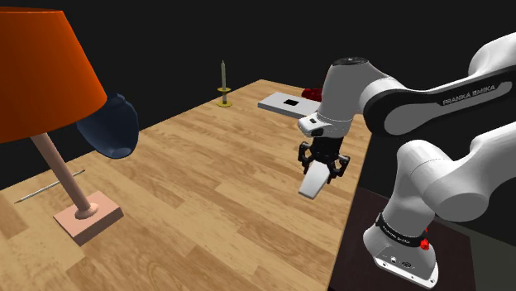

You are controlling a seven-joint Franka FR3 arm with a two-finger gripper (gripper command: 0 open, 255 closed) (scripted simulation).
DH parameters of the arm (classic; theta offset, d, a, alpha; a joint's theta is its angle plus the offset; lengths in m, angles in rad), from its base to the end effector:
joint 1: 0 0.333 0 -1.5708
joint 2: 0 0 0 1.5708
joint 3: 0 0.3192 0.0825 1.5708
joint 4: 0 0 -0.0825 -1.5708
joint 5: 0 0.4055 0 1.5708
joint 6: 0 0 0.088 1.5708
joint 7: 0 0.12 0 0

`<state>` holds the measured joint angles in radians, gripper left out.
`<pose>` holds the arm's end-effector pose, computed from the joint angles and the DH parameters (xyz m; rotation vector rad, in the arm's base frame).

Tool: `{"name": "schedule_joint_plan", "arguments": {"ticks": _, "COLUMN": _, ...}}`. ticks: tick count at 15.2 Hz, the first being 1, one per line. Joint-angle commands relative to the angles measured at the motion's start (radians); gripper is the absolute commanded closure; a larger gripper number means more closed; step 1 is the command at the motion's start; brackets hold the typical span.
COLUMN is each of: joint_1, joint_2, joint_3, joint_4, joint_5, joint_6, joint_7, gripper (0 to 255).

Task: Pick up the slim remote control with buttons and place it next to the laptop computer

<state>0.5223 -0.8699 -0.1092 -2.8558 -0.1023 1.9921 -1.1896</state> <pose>0.2778 0.1208 0.3930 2.0862 2.3340 0.0016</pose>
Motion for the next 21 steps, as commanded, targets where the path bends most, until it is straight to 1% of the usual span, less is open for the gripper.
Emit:
{"name": "schedule_joint_plan", "arguments": {"ticks": 1, "joint_1": 0.001, "joint_2": -0.013, "joint_3": 0.003, "joint_4": 0.019, "joint_5": 0.003, "joint_6": -0.032, "joint_7": 0.0, "gripper": 255}}
{"name": "schedule_joint_plan", "arguments": {"ticks": 3, "joint_1": 0.002, "joint_2": -0.019, "joint_3": 0.005, "joint_4": 0.04, "joint_5": 0.005, "joint_6": -0.059, "joint_7": -0.001, "gripper": 255}}
{"name": "schedule_joint_plan", "arguments": {"ticks": 7, "joint_1": -0.058, "joint_2": 0.058, "joint_3": -0.091, "joint_4": 0.089, "joint_5": -0.065, "joint_6": -0.026, "joint_7": -0.104, "gripper": 255}}
{"name": "schedule_joint_plan", "arguments": {"ticks": 12, "joint_1": -0.105, "joint_2": 0.181, "joint_3": -0.206, "joint_4": 0.178, "joint_5": -0.126, "joint_6": 0.019, "joint_7": -0.225, "gripper": 255}}
{"name": "schedule_joint_plan", "arguments": {"ticks": 17, "joint_1": -0.122, "joint_2": 0.322, "joint_3": -0.317, "joint_4": 0.294, "joint_5": -0.151, "joint_6": 0.058, "joint_7": -0.346, "gripper": 255}}
{"name": "schedule_joint_plan", "arguments": {"ticks": 21, "joint_1": -0.119, "joint_2": 0.445, "joint_3": -0.403, "joint_4": 0.404, "joint_5": -0.137, "joint_6": 0.082, "joint_7": -0.448, "gripper": 255}}
